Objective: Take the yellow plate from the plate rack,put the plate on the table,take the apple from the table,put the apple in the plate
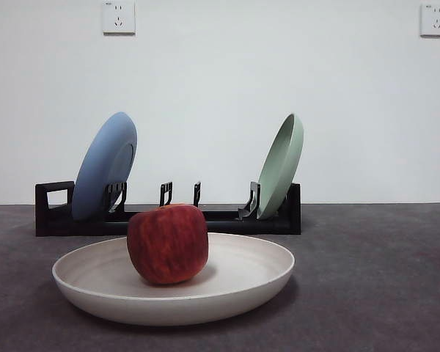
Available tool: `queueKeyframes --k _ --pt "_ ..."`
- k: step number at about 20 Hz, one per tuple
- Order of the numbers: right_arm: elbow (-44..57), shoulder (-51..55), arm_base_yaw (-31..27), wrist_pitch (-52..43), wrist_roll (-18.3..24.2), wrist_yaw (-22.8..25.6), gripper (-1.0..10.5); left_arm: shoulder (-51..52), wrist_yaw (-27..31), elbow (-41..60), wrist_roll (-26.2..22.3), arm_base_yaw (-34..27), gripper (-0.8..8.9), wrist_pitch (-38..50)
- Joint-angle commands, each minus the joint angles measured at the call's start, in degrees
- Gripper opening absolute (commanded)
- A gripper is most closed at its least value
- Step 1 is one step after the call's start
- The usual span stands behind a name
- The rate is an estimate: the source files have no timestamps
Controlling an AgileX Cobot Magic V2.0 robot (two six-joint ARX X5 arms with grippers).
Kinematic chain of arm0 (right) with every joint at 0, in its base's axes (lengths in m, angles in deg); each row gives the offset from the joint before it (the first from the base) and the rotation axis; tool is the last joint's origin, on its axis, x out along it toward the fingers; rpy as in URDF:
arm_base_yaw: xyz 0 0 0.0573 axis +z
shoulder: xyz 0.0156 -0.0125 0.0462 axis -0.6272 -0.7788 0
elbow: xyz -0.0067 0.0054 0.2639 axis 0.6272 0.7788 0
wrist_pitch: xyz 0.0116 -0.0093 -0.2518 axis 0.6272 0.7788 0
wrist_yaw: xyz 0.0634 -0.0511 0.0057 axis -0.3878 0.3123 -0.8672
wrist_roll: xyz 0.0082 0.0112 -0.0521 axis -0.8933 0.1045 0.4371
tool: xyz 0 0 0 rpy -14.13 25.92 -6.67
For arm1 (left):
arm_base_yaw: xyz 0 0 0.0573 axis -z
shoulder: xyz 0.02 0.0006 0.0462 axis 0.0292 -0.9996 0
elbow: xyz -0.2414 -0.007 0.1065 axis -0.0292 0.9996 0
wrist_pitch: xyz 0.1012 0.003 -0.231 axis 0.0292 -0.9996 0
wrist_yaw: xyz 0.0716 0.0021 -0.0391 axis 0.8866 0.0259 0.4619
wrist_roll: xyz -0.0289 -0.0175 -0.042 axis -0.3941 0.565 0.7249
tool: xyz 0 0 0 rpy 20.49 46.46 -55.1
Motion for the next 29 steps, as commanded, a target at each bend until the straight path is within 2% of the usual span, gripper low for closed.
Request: queueKeyframes --k 1,4,6,8,10,11,12,14,20,25,29 --pt "0.07 -0.22 0.02 0.07 -0.07 0.59 0.0 -0.04 -0.07 0.33 -6.25 -4.52 -0.04 1.07" --pt "0.07 -0.35 0.02 0.07 -0.07 0.61 0.0 0.50 -0.24 6.05 -18.73 -15.78 -0.04 9.90" --pt "0.07 -0.44 0.02 0.07 -0.07 0.59 0.0 3.76 -3.85 15.87 -23.93 -24.52 -0.04 24.13" --pt "0.07 -0.44 0.02 0.07 -0.07 0.61 0.0 8.68 -10.29 29.16 -25.29 -33.51 -0.04 41.51" --pt "0.07 -0.44 0.02 0.07 -0.07 0.61 0.0 14.38 -15.78 43.21 -22.12 -42.14 -0.04 58.75" --pt "0.07 -0.44 0.02 0.07 -0.07 0.59 0.0 17.46 -17.81 49.16 -20.74 -45.99 -0.04 63.80" --pt "0.07 -0.44 0.02 0.07 -0.07 0.61 0.0 20.92 -18.62 53.83 -20.44 -49.42 -0.04 65.07" --pt "0.07 -0.44 0.02 0.07 -0.07 0.61 0.0 28.37 -17.46 60.13 -20.04 -55.43 -0.04 62.12" --pt "0.07 -0.44 0.02 0.07 -0.07 0.61 0.0 43.32 -17.51 68.41 -22.86 -66.95 -0.04 58.64" --pt "0.07 -0.44 0.02 0.07 -0.07 0.61 0.0 50.88 -17.90 72.54 -22.56 -71.52 -0.04 56.59" --pt "0.07 -0.44 0.02 0.07 -0.07 0.61 0.0 51.04 -17.81 72.52 -22.71 -71.89 -0.04 55.17"
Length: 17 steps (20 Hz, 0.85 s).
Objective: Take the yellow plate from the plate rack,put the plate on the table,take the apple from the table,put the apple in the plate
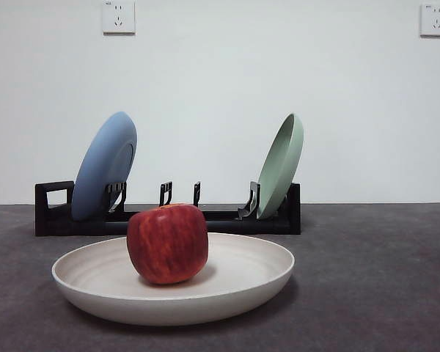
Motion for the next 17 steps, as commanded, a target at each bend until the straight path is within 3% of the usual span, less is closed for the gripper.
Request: queueKeyframes --k 1,16,17 --pt "0.07 -0.04 0.02 -0.09 -0.07 0.26 0.0 0.15 -0.26 0.59 -0.66 -0.20 -0.04 -0.90" --pt "0.09 0.15 -0.04 0.11 0.07 0.42 0.0 -3.54 -0.24 0.59 -0.66 -0.20 -0.04 -2.23" --pt "0.09 0.66 -0.37 0.04 3.21 2.78 0.0 -3.72 -0.24 0.59 -0.66 -0.20 -0.04 -2.19"
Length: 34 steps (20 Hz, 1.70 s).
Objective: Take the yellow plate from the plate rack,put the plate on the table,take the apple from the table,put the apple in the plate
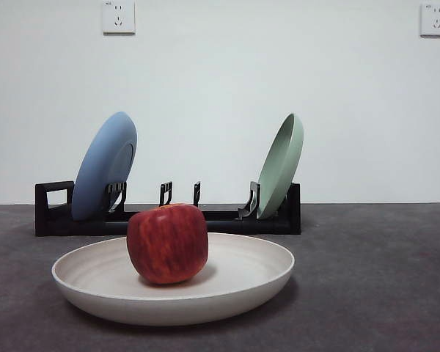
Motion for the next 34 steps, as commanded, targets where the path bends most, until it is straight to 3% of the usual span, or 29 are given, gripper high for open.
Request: queueKeyframes --k 1,4,8,11,13,16,19,25,29,34 --pt "0.15 0.98 -1.22 -0.37 5.35 4.50 0.0 -0.22 -0.20 0.59 -0.63 -0.20 -0.03 0.15" --pt "5.03 4.55 -8.00 -9.18 12.13 5.64 0.0 -0.24 -0.20 0.59 -0.63 -0.20 -0.04 0.17" --pt "29.68 16.94 -22.75 -41.77 14.53 4.83 0.0 -0.24 -0.20 0.59 -0.63 -0.20 -0.04 0.17" --pt "50.58 27.36 -33.59 -65.79 12.96 -5.38 0.0 -0.24 -0.20 0.59 -0.63 -0.20 -0.04 0.17" --pt "58.90 33.83 -40.02 -71.45 9.92 -12.35 0.0 -0.24 -0.20 0.59 -0.63 -0.20 -0.04 0.17" --pt "63.34 40.19 -46.56 -70.20 8.09 -16.61 0.0 -0.24 -0.20 0.59 -0.63 -0.20 -0.04 0.17" --pt "63.58 41.99 -48.46 -66.69 9.03 -16.63 0.0 -0.24 -0.20 0.59 -0.63 -0.20 -0.04 0.20" --pt "63.67 45.29 -48.81 -55.65 15.13 -16.24 0.0 -0.24 -0.20 0.59 -0.63 -0.20 -0.04 0.17" --pt "63.67 46.58 -48.87 -56.11 18.05 -15.10 0.0 -0.24 -0.20 0.59 -0.63 -0.20 -0.04 0.22" --pt "63.67 46.58 -48.87 -56.19 17.35 -14.12 0.0 -0.33 -0.20 0.59 -0.63 -0.20 -0.04 0.17"
